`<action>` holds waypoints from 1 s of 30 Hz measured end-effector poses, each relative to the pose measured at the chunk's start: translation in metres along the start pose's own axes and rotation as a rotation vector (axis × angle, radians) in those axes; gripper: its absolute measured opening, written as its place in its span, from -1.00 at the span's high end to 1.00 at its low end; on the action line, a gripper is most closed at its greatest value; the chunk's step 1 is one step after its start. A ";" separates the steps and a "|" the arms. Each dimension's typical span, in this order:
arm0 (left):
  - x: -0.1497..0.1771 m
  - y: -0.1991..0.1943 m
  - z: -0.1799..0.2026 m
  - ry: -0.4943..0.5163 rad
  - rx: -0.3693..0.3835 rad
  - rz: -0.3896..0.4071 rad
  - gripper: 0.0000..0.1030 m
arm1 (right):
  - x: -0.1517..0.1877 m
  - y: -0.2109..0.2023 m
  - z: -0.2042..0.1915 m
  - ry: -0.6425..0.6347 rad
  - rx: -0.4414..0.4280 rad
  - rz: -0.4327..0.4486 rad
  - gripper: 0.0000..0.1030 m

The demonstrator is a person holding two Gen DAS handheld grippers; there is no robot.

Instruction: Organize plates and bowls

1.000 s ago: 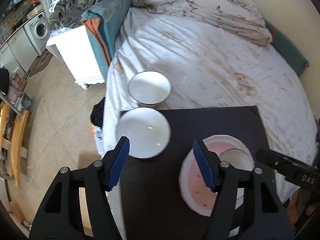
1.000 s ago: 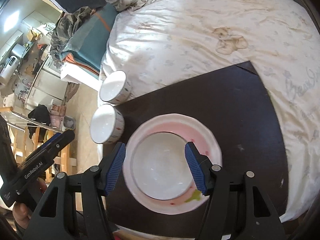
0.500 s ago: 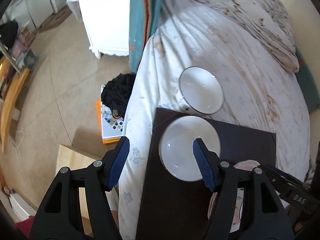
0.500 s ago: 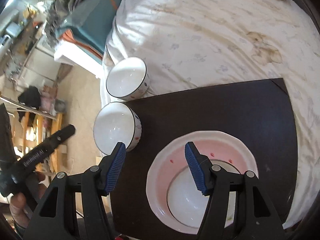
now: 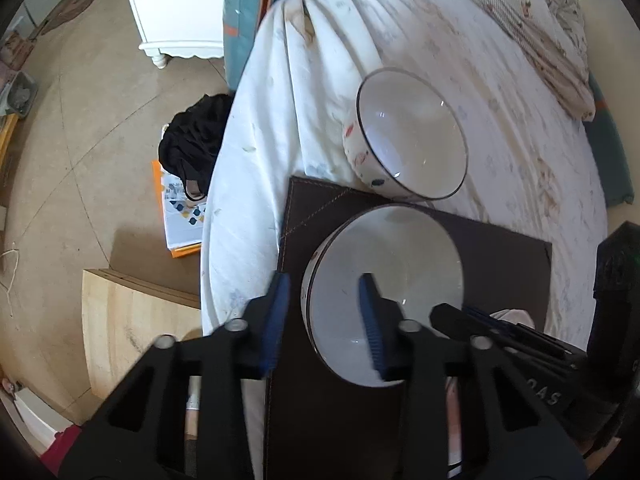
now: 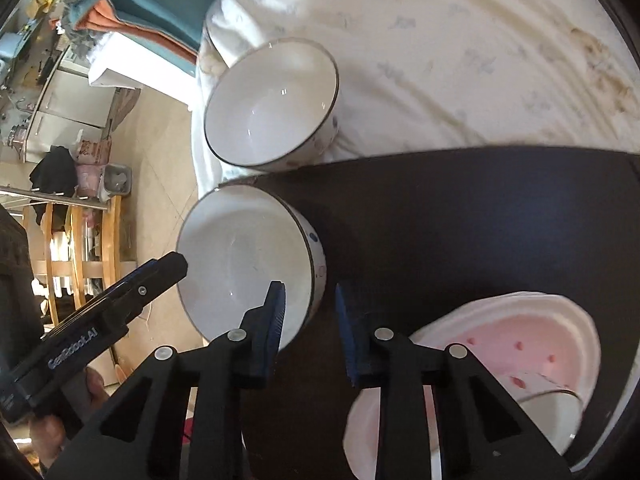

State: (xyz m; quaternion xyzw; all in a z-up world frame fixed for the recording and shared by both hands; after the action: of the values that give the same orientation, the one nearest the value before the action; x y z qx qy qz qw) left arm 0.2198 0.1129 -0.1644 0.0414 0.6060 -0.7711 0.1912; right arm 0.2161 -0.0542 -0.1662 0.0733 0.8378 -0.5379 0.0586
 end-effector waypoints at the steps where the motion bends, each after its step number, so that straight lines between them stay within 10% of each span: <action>1: 0.002 0.005 0.001 0.011 -0.010 -0.015 0.54 | 0.002 0.006 0.000 0.002 0.001 -0.011 0.58; 6: 0.010 0.022 -0.002 0.048 -0.053 -0.058 0.86 | 0.005 0.020 0.000 0.001 0.044 -0.010 0.74; 30: 0.051 -0.078 0.074 0.201 0.010 0.083 0.84 | 0.031 -0.093 -0.001 -0.138 0.030 0.117 0.75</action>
State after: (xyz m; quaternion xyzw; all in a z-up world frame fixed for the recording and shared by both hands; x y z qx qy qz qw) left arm 0.1583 0.0447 -0.0882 0.1444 0.6158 -0.7576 0.1610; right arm 0.1679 -0.0892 -0.0883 0.0859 0.8180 -0.5497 0.1463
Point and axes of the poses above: each gripper's, at about its wrist camera, not at the fingertips, and y roughly the way its jaws point, z to its right, x to its underside, the point moved 5 cm from there along y, roughly the way its jaws point, and after that the axes turned 9 degrees about z, right-handed, at the moved point
